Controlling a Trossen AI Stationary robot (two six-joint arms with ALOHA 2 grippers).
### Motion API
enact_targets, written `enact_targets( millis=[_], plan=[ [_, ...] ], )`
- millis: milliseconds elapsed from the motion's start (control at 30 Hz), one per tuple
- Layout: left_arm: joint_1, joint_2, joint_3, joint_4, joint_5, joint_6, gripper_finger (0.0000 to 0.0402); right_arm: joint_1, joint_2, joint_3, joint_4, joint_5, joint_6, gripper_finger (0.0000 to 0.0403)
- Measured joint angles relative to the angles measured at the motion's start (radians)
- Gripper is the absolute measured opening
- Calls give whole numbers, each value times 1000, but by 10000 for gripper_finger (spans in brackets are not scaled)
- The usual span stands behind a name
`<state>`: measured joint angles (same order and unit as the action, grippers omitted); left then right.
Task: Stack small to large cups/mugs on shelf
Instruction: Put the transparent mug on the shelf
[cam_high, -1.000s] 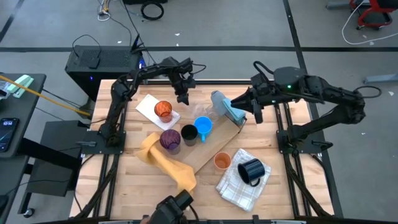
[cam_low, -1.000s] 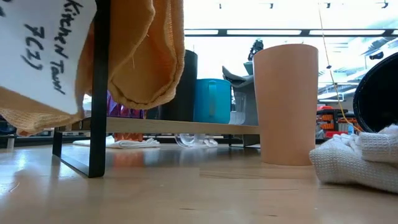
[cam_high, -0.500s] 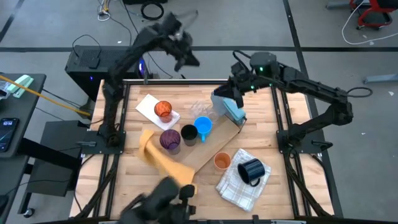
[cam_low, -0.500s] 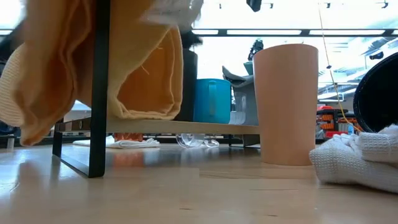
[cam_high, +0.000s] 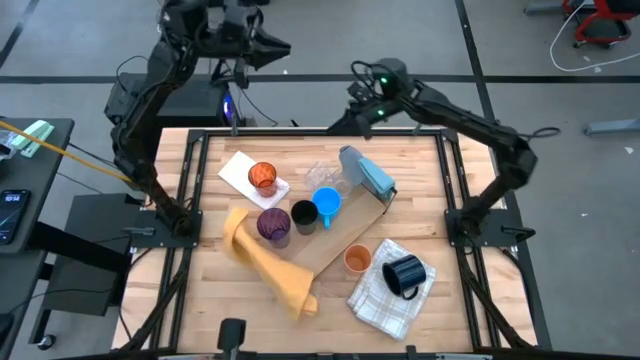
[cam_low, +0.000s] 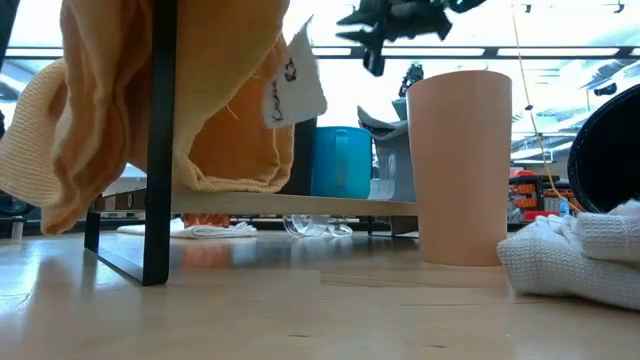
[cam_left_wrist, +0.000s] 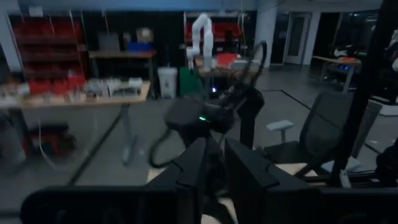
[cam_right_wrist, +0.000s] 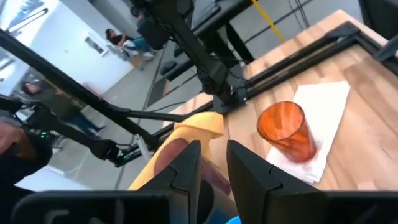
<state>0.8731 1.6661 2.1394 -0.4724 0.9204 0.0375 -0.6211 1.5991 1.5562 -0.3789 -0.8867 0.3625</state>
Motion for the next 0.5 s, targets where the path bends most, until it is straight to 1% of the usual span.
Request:
enact_targets(
  millis=[167, 233, 367, 500],
  plan=[
    [-24, -14, -3, -117, -5, 30, 60, -89, 117, 116, -3, -80, -14, 84],
    [-39, -16, -2, -124, -2, 38, 59, -119, 165, 170, -22, -107, -6, 84],
    [-64, -17, -2, -129, -3, 44, 63, -159, 261, 241, -119, -115, -16, 84],
    [-76, -18, -2, -131, -3, 44, 67, -171, 337, 259, -205, -100, -44, 84]
  ],
)
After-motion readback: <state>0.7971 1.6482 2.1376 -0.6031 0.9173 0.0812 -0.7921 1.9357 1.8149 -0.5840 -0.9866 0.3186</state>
